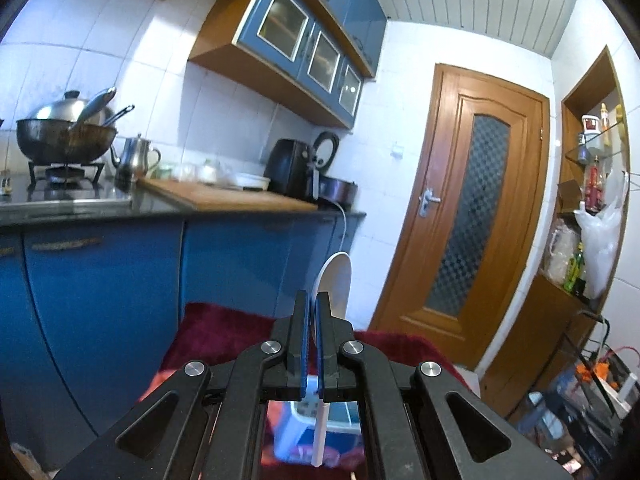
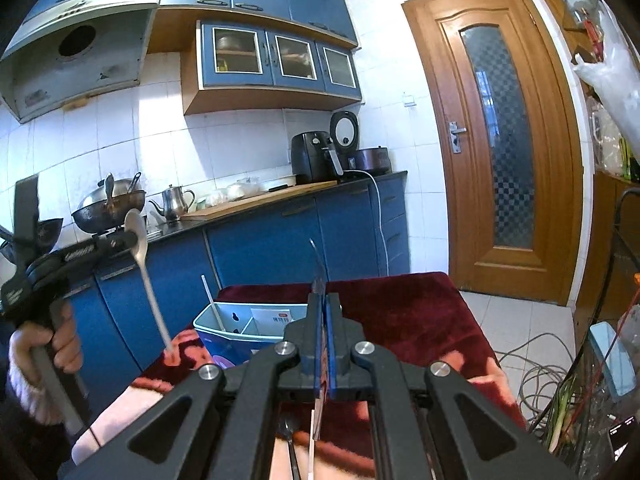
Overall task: Organize utensils
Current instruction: 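Lower the spoon into the Box holder with the left tool while the right tool drops the knife in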
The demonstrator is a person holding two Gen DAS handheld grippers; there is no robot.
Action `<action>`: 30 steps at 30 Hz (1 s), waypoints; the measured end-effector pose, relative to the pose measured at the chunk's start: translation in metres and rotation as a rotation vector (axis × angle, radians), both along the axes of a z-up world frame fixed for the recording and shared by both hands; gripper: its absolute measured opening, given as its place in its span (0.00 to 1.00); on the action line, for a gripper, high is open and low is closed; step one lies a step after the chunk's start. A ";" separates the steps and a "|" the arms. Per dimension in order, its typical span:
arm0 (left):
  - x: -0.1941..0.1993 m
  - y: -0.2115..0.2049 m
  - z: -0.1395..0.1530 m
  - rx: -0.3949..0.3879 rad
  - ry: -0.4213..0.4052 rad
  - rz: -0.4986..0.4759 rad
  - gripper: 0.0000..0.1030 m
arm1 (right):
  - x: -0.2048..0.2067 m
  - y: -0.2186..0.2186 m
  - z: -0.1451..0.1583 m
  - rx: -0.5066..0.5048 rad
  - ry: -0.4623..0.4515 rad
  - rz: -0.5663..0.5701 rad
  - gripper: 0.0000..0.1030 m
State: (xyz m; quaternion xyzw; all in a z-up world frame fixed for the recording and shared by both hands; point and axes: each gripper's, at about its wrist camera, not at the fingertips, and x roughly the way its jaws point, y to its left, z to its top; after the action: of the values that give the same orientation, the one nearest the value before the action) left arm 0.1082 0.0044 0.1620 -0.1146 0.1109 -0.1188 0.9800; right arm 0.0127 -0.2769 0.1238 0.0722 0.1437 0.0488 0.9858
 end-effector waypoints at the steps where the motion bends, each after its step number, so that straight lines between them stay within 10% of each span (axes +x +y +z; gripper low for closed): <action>1: 0.003 -0.002 0.001 -0.001 -0.011 0.004 0.02 | 0.000 -0.002 -0.001 0.002 0.000 -0.001 0.03; 30: 0.050 -0.023 -0.073 0.044 0.003 0.030 0.02 | 0.042 -0.015 0.042 -0.045 -0.166 -0.162 0.03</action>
State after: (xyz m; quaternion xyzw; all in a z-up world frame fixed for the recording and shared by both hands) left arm 0.1582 -0.0185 0.0886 -0.0949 0.1135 -0.1016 0.9838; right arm 0.0549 -0.2917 0.1654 0.0572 0.0565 -0.0284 0.9964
